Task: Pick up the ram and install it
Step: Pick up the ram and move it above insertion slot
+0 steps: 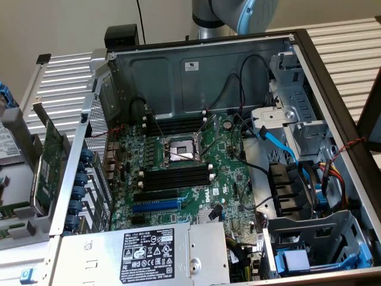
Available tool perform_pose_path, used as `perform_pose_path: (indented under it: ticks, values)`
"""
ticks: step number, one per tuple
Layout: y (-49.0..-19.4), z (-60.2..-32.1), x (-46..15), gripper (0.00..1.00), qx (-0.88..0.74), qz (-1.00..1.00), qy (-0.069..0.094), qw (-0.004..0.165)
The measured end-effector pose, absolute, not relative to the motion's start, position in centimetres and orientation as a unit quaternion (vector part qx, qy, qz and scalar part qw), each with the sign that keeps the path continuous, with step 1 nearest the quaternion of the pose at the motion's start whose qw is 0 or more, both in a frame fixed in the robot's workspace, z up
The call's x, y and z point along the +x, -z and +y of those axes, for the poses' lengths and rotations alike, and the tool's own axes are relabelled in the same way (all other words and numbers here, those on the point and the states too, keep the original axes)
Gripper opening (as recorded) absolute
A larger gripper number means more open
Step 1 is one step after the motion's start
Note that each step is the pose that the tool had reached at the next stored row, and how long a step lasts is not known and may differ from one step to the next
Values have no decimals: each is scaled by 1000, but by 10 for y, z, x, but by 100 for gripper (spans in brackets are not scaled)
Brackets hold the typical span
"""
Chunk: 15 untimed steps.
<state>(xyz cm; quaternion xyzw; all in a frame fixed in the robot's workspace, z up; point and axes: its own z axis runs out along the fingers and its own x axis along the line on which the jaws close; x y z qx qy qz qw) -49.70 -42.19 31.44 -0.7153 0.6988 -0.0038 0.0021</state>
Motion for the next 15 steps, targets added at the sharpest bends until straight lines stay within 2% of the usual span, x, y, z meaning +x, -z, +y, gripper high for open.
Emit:
perform_pose_path:
  ticks: [15]
  values:
    - [-291,-433,-497,42,-715,699,4,2]
